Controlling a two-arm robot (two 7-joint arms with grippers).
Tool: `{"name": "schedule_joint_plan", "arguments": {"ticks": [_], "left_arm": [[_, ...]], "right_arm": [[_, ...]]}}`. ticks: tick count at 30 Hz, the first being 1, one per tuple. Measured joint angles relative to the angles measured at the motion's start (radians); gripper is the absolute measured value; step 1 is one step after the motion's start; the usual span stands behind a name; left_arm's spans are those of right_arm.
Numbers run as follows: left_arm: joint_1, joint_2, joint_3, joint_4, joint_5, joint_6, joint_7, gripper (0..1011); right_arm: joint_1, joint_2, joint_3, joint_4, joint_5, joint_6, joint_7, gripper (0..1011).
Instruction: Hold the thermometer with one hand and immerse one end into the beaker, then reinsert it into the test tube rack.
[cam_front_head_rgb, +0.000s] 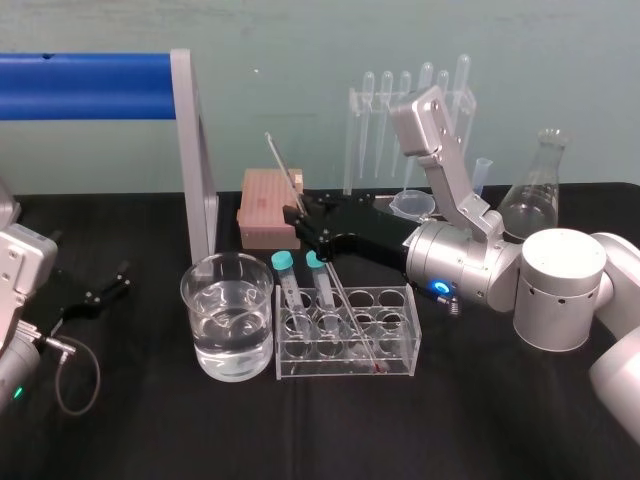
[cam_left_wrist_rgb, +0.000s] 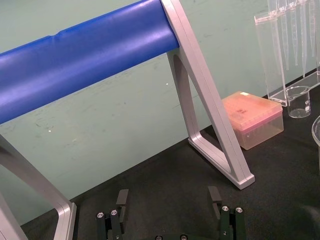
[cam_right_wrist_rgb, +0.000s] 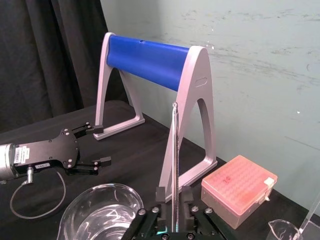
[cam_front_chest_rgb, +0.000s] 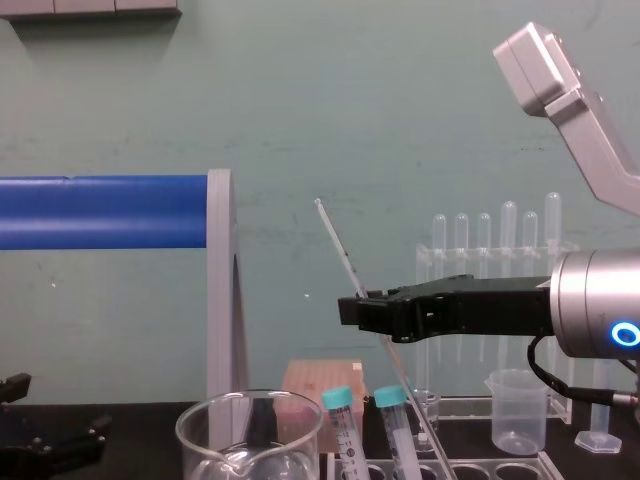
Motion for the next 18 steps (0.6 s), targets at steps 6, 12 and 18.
{"name": "schedule_joint_plan", "arguments": {"ticks": [6,12,18], "left_arm": [[0.000,0.000,0.000,0.000,0.000,0.000,0.000,1008],[0.000,0.000,0.000,0.000,0.000,0.000,0.000,1008],[0.000,0.000,0.000,0.000,0.000,0.000,0.000,1008]], "right_arm": [[0.000,0.000,0.000,0.000,0.000,0.000,0.000,65],[0.000,0.000,0.000,0.000,0.000,0.000,0.000,56],[-0.025,-0.010,0.023,-0.007,0.014,-0.017,0.000,56]]}}
